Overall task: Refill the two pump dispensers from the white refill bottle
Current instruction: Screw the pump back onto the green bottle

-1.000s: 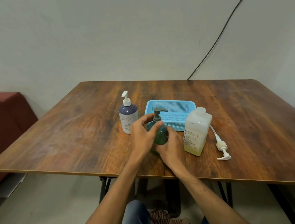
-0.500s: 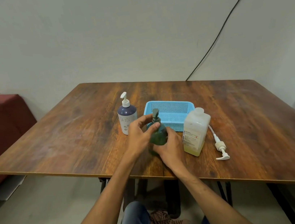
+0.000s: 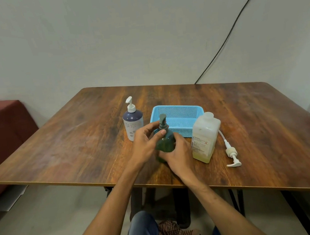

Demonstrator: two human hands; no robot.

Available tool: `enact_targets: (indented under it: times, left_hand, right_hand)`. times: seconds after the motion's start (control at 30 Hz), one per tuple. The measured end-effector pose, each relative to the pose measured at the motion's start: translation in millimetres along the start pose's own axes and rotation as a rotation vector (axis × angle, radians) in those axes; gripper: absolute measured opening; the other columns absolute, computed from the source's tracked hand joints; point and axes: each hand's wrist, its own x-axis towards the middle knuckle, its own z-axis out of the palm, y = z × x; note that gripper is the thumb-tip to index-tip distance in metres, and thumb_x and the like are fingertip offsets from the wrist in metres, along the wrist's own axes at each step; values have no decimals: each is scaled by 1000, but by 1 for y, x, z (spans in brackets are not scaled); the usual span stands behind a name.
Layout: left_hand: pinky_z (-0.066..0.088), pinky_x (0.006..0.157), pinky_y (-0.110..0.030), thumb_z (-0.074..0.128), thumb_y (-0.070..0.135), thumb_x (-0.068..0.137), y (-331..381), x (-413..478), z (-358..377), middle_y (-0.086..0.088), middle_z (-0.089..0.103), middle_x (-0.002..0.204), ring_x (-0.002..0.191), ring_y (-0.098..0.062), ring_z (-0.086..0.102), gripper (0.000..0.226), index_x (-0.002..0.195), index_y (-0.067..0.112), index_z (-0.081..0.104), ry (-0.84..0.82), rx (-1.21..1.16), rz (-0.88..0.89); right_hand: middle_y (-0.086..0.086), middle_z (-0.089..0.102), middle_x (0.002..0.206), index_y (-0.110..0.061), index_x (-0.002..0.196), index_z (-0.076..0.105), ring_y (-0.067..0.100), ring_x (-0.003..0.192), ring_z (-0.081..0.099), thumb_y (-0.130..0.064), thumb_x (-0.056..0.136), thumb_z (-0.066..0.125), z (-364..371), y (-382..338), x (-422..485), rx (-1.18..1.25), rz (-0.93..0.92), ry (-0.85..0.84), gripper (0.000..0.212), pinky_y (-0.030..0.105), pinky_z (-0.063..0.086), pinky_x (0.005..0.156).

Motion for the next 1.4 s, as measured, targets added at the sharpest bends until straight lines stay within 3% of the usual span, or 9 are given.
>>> enact_targets:
  times: [0.13,0.23,0.3,0.37,0.57,0.67,0.83,1.03,1.4]
  left_hand:
    - [55,91,-21,67,3,91,5,-3,-1,2,69,121,116,-8,66,41,131,7,59,-1,-94,-30]
    - [56,92,-25,82,17,81,4,-8,11,1,71,120,114,-11,67,48,124,11,65,114,-71,-8]
    - [58,89,-25,85,19,78,6,-10,18,2,73,112,106,-8,69,40,115,12,70,199,-28,-2]
    - [58,86,-22,82,18,81,9,-10,21,4,74,109,103,-5,70,29,109,15,73,233,-11,3]
    - [56,84,-22,72,7,89,7,4,-1,0,75,110,107,-12,70,25,114,7,71,-50,-107,-71]
    - [58,91,-29,76,11,86,5,3,1,-2,74,115,111,-14,69,33,118,7,70,0,-110,-47]
    - [58,90,-24,81,14,83,3,-6,17,4,76,110,106,-4,70,31,113,10,74,168,-52,5]
    - [57,81,-20,73,2,87,4,1,8,-5,76,111,107,-15,71,29,115,0,71,18,-204,-55]
    - [57,85,-23,73,-1,85,2,12,-1,-6,77,107,106,-18,72,27,112,-3,72,-99,-272,-95]
  right_hand:
    - [-17,56,116,-28,127,55,5,111,52,-37,72,86,1,0,1,-8,4,12,64,26,48,92]
    - [-18,53,119,-29,131,53,0,112,48,-32,74,86,0,-1,0,0,22,8,66,14,42,88]
    - [-17,53,123,-29,133,52,-1,113,45,-29,76,85,0,-2,0,1,32,1,66,9,36,86]
    - [-12,56,128,-28,134,52,1,115,48,-29,77,85,0,-2,0,3,36,4,66,14,39,89]
    - [-9,60,125,-27,130,54,8,116,53,-31,72,87,1,-1,-1,-10,13,18,67,30,50,97]
    - [-9,61,125,-27,131,54,10,117,55,-32,72,87,1,-1,0,0,15,27,67,35,52,99]
    - [-7,59,130,-26,133,53,8,120,53,-25,76,85,1,-2,0,5,23,19,65,22,45,95]
    - [-6,60,129,-25,132,53,12,120,53,-30,74,86,-2,0,4,-6,7,-2,67,34,49,101]
    - [-14,55,122,-25,130,54,10,116,53,-33,70,88,-6,-2,5,8,-6,-28,69,31,49,98]
